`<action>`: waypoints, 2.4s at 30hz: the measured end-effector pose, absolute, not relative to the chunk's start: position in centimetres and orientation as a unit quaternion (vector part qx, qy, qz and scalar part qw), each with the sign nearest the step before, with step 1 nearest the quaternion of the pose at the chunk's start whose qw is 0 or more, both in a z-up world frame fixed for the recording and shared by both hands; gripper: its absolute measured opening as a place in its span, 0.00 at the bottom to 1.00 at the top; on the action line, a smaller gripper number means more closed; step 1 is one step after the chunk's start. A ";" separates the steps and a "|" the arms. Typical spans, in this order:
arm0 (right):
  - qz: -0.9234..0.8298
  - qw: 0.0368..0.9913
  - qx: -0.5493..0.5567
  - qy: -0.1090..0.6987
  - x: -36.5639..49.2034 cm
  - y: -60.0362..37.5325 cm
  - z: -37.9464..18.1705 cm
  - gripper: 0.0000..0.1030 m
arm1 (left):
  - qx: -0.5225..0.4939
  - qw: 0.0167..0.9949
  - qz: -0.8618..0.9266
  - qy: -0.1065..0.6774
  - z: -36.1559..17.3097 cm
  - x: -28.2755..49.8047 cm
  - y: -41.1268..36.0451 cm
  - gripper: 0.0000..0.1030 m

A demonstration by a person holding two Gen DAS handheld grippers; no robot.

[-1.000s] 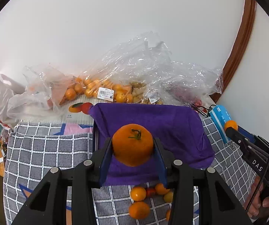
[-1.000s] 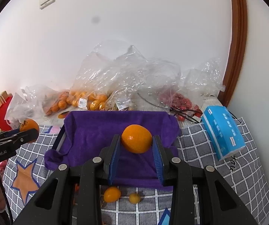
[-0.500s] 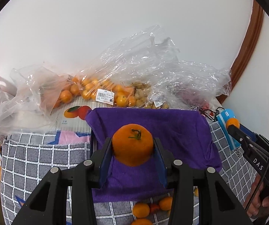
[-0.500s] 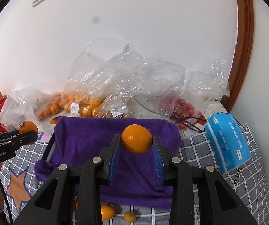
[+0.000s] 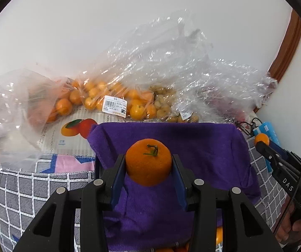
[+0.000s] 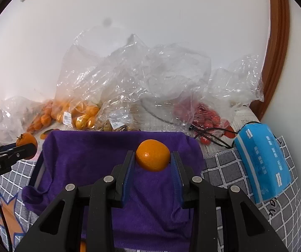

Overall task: Organize fruits
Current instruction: 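Carry the large orange with the left tool while the right tool carries the small orange over the towel, then open the left tool on the towel while the right tool releases its orange there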

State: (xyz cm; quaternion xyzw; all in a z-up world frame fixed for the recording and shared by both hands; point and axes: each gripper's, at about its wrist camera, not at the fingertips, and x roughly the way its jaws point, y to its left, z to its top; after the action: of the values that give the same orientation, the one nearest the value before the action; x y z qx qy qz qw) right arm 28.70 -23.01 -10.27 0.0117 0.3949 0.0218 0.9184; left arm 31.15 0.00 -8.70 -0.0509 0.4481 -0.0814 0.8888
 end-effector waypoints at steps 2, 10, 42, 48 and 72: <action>0.022 0.917 0.011 0.399 29.3 -23.0 -10.8 0.33 | -0.051 0.885 -0.082 0.454 -9.4 31.8 -0.2 0.39; 0.032 0.904 0.009 0.426 31.6 -22.7 -13.7 0.33 | -0.047 0.873 -0.080 0.478 -12.0 33.5 -0.7 0.39; 0.032 0.876 0.005 0.482 33.4 -22.4 -18.9 0.34 | -0.032 0.853 -0.084 0.515 -16.9 35.8 -2.1 0.40; 0.035 0.879 0.000 0.476 33.3 -22.2 -18.4 0.49 | -0.030 0.852 -0.085 0.516 -16.6 35.6 -1.8 0.41; -0.011 0.914 0.014 0.406 23.0 -21.7 -8.9 0.66 | -0.033 0.901 -0.084 0.425 -6.6 26.0 0.7 0.54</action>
State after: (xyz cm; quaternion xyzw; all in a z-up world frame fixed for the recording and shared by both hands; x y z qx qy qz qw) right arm 23.00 -21.66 -8.92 0.0139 0.4055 -0.0108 0.9139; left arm 25.98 0.69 -6.63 -0.0326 0.4254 -0.0839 0.9005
